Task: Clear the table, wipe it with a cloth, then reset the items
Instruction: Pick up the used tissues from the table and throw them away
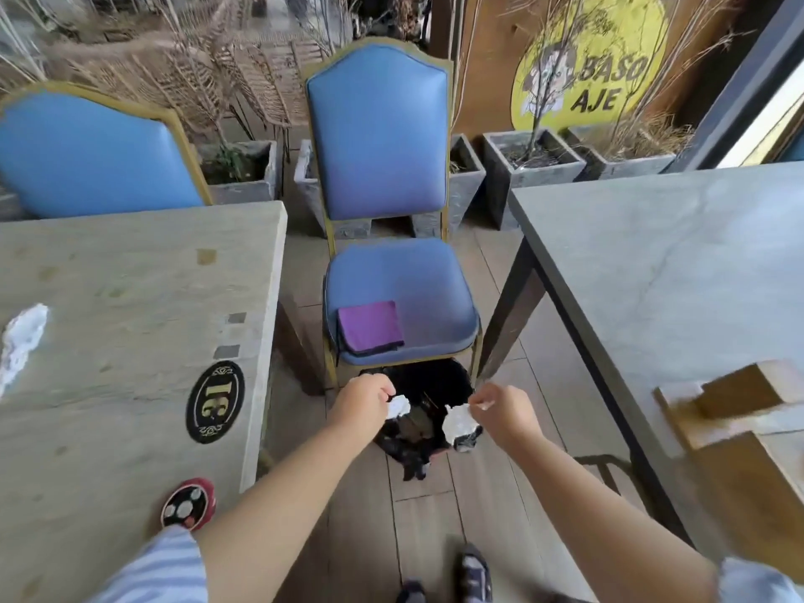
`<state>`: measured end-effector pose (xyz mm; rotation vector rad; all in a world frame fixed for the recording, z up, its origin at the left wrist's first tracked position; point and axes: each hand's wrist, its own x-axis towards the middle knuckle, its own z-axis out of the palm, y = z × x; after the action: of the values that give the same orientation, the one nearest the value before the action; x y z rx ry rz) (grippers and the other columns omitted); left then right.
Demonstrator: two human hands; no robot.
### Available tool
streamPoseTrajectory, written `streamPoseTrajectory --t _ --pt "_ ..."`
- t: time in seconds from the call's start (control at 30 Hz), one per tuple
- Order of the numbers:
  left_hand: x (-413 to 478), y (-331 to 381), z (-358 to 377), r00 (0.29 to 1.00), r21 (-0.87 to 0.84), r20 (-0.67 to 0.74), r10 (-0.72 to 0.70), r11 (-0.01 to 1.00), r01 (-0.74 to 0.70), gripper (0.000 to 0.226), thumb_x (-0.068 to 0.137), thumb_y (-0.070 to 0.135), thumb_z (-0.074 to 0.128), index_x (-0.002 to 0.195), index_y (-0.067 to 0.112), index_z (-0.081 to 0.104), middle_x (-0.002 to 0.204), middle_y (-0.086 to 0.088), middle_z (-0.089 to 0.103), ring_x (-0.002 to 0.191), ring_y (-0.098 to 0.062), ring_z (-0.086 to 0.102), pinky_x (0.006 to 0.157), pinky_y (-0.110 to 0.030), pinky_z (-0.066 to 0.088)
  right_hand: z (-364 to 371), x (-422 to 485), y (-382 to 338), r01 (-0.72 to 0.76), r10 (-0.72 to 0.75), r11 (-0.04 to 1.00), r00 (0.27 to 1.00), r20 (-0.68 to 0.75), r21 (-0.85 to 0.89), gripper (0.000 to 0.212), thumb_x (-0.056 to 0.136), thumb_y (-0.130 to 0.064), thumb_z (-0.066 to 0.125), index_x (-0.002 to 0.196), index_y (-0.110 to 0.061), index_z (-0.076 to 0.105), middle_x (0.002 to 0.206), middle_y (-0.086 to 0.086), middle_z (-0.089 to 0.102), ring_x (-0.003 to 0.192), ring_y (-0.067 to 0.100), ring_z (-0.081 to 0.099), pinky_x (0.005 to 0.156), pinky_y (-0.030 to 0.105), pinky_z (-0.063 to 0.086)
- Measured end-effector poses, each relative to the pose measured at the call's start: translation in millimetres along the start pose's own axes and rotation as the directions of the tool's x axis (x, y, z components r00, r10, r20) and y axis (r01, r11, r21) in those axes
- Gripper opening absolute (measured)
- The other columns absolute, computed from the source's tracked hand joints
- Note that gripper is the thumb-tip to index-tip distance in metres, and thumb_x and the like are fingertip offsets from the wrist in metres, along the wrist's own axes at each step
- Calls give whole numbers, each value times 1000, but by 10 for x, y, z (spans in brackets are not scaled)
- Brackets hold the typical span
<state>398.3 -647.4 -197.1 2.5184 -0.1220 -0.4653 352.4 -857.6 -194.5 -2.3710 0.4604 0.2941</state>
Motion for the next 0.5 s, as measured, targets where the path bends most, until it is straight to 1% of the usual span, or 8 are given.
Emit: streamPoseTrajectory --t 0.1,0.2,0.3,0.37,0.43,0.5 --pt "344 42 71 998 -17 -2 -58 998 58 32 83 -1 46 100 15 67 97 0 60 94 -21 58 84 -30 49 -3 395 41 17 -17 1000 999 38 4 17 84 -8 58 96 -9 70 100 6 70 90 18 61 70 16 36" --pt "653 50 209 992 -42 -5 -129 991 128 32 81 -2 45 98 14 67 98 -1 61 96 -22 58 85 -33 49 60 810 126 12 -14 1000 998 64 22 15 84 -8 57 93 -10 69 98 4 69 81 11 54 70 16 37" --pt "932 -46 427 974 -49 -5 -229 972 228 32 81 1 44 92 21 66 102 0 61 95 -23 57 90 -38 48 248 1186 253 -8 7 1000 995 98 3 15 83 -7 58 92 -11 70 99 4 68 83 12 55 72 16 37" --pt "1119 -149 613 958 -30 15 -285 958 285 31 81 2 44 95 22 64 106 -1 61 96 -23 57 94 -41 45 438 1414 366 -34 35 999 991 127 -8 15 83 -6 58 92 -12 69 99 4 67 87 14 57 73 16 37" --pt "1324 -272 824 949 -5 46 -312 950 312 31 83 1 44 102 16 62 109 -2 59 98 -24 56 91 -36 46 682 1640 491 -50 52 999 985 167 -12 16 82 -5 58 92 -13 69 100 2 66 88 13 57 74 17 38" --pt "1545 -431 1084 945 -30 61 -322 946 324 32 83 -2 43 106 11 62 111 -5 57 97 -23 55 82 -30 44 981 1896 639 -38 39 999 979 200 -13 18 81 -3 58 92 -13 69 100 1 63 91 15 59 75 18 39"
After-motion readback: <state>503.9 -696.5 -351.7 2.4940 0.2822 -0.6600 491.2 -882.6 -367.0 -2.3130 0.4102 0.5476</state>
